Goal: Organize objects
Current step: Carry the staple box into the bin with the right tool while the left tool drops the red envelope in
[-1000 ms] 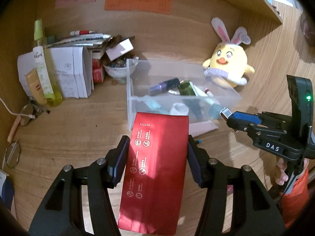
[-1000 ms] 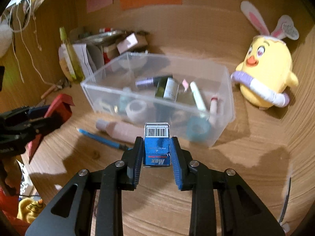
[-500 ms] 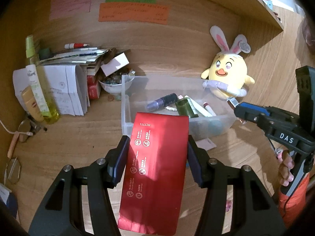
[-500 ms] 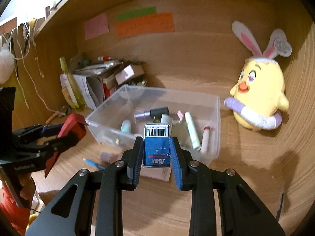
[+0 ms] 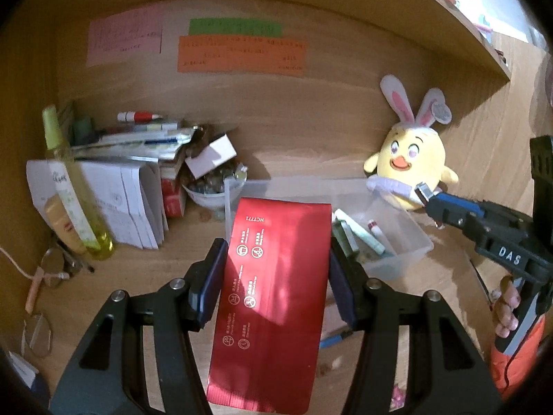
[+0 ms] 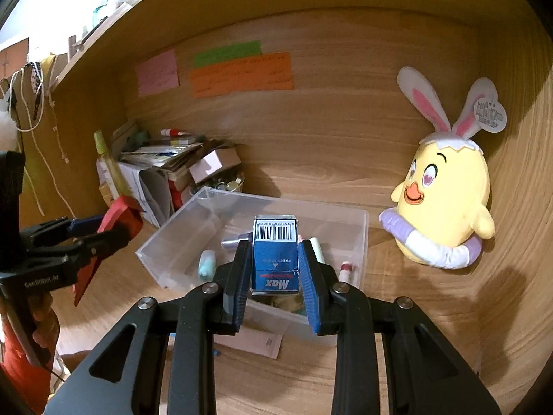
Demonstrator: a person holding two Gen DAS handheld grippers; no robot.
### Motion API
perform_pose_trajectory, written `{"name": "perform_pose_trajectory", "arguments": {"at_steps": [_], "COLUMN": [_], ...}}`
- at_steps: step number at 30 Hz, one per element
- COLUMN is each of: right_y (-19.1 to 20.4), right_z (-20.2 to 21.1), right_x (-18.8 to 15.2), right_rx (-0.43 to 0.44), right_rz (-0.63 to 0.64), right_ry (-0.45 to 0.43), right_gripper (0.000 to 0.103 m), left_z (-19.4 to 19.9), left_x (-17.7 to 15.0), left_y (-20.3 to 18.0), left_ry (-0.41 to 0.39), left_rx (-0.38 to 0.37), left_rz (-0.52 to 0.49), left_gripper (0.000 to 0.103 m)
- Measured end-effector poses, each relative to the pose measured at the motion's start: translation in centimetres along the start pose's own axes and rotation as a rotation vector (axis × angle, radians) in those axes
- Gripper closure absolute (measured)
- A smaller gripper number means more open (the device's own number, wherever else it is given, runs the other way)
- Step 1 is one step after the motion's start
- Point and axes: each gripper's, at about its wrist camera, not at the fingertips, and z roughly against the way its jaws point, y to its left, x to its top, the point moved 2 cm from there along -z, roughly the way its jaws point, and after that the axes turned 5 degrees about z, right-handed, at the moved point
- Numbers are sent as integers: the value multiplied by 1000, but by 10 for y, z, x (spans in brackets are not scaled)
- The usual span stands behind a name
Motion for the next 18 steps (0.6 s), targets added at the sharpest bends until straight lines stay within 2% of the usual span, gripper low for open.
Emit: {"name": "perform_pose_trajectory", "arguments": {"at_steps": [7, 18], "right_y": [-8, -18], "right_z": [-10, -37], "right_x": [8, 6], "right_rx": [-12, -27], "right_rz": [-17, -43], "right_ry": [4, 57], "right_gripper": [78, 78], "left_z": [-9, -56], "left_x": [22, 31], "left_y": [-6, -9], "left_ry": [-44, 42], "left_rx": [8, 12], "left_rz": [-15, -10], "left_gripper": [47, 47]}}
